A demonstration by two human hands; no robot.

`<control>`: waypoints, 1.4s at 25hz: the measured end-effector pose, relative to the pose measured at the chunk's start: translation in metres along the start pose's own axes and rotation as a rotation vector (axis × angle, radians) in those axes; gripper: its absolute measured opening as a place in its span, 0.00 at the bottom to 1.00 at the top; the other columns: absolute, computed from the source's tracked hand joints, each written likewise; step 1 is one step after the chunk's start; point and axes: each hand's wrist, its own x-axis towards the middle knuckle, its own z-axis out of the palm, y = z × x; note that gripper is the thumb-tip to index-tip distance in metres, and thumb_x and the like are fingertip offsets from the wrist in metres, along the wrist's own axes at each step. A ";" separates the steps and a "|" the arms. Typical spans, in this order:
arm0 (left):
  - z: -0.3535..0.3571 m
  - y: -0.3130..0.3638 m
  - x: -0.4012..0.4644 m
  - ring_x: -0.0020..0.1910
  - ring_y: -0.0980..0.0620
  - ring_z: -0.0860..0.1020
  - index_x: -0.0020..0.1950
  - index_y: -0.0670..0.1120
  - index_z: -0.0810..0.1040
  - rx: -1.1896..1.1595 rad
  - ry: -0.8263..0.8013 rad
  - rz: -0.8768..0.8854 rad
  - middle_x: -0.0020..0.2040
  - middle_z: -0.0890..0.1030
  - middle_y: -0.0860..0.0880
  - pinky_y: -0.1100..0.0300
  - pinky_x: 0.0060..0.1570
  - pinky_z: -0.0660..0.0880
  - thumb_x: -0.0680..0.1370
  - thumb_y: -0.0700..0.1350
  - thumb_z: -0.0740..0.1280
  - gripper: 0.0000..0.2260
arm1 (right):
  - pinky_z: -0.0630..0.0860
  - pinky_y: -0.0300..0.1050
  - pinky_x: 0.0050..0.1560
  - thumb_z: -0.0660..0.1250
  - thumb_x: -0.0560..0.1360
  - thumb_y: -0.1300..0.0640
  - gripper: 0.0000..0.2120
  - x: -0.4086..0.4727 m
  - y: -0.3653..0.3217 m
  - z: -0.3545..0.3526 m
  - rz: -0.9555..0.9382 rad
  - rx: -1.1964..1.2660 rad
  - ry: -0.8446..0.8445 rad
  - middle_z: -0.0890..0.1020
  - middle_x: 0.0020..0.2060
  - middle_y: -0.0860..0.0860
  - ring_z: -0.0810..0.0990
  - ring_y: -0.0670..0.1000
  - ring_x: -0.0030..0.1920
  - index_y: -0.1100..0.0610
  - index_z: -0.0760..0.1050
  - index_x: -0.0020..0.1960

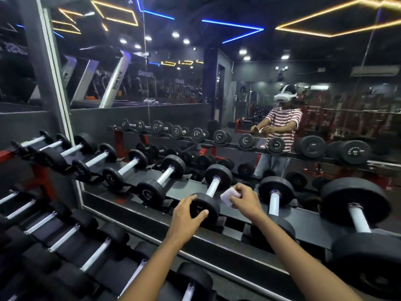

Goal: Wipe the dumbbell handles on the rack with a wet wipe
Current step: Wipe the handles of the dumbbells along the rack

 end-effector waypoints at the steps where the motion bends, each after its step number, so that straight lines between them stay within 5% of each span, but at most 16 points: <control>1: -0.005 0.003 -0.004 0.63 0.55 0.72 0.67 0.45 0.72 -0.004 -0.005 0.006 0.63 0.75 0.51 0.59 0.64 0.69 0.73 0.50 0.72 0.24 | 0.81 0.56 0.44 0.63 0.65 0.65 0.06 -0.009 -0.005 -0.004 -0.004 0.015 0.007 0.81 0.36 0.51 0.81 0.54 0.41 0.57 0.76 0.39; 6: -0.036 0.005 -0.027 0.63 0.55 0.72 0.66 0.45 0.73 -0.015 -0.017 0.079 0.62 0.75 0.52 0.62 0.62 0.69 0.73 0.49 0.72 0.23 | 0.82 0.52 0.41 0.60 0.66 0.68 0.13 -0.052 -0.025 -0.022 -0.040 0.036 0.105 0.81 0.39 0.47 0.81 0.52 0.42 0.53 0.76 0.41; 11: -0.072 -0.001 -0.054 0.60 0.59 0.71 0.67 0.46 0.72 -0.041 -0.054 0.112 0.61 0.74 0.56 0.65 0.59 0.67 0.73 0.49 0.72 0.23 | 0.72 0.28 0.29 0.57 0.70 0.71 0.18 -0.098 -0.039 -0.025 0.061 0.066 0.196 0.77 0.50 0.51 0.82 0.54 0.42 0.54 0.78 0.50; 14: -0.086 -0.003 -0.066 0.59 0.59 0.71 0.66 0.47 0.73 -0.052 -0.076 0.131 0.59 0.73 0.57 0.65 0.59 0.67 0.73 0.49 0.72 0.22 | 0.75 0.31 0.31 0.63 0.70 0.68 0.12 -0.128 -0.042 -0.023 0.074 0.016 0.253 0.79 0.45 0.51 0.79 0.46 0.38 0.53 0.77 0.47; 18: -0.086 0.004 -0.080 0.64 0.55 0.72 0.68 0.46 0.71 -0.063 -0.128 0.125 0.65 0.74 0.51 0.60 0.62 0.69 0.74 0.50 0.71 0.24 | 0.82 0.52 0.42 0.68 0.68 0.64 0.12 -0.166 -0.041 -0.034 0.096 -0.025 0.274 0.79 0.44 0.50 0.80 0.52 0.42 0.47 0.76 0.41; 23: -0.070 0.031 -0.099 0.66 0.52 0.71 0.69 0.45 0.70 -0.082 -0.196 0.177 0.67 0.73 0.48 0.61 0.63 0.67 0.74 0.50 0.71 0.25 | 0.81 0.55 0.39 0.68 0.68 0.65 0.07 -0.189 -0.045 -0.064 0.091 -0.073 0.332 0.80 0.38 0.51 0.81 0.55 0.39 0.54 0.76 0.41; 28: -0.048 0.051 -0.105 0.67 0.53 0.70 0.69 0.45 0.71 -0.094 -0.237 0.195 0.67 0.73 0.48 0.63 0.62 0.66 0.74 0.50 0.71 0.25 | 0.81 0.51 0.42 0.70 0.69 0.65 0.03 -0.202 -0.033 -0.091 0.071 -0.117 0.335 0.82 0.37 0.50 0.81 0.51 0.40 0.58 0.78 0.41; 32: -0.022 0.059 -0.098 0.66 0.54 0.70 0.68 0.45 0.71 -0.085 -0.240 0.199 0.66 0.74 0.49 0.65 0.60 0.66 0.74 0.50 0.71 0.24 | 0.72 0.29 0.33 0.69 0.69 0.66 0.04 -0.193 -0.021 -0.112 0.046 -0.160 0.332 0.81 0.36 0.48 0.77 0.44 0.36 0.59 0.76 0.39; 35: 0.005 0.069 -0.087 0.66 0.54 0.70 0.68 0.44 0.71 -0.072 -0.214 0.202 0.66 0.74 0.49 0.64 0.61 0.67 0.74 0.49 0.71 0.25 | 0.75 0.31 0.35 0.69 0.68 0.66 0.05 -0.170 -0.005 -0.132 0.024 -0.173 0.311 0.80 0.34 0.46 0.78 0.43 0.36 0.58 0.76 0.38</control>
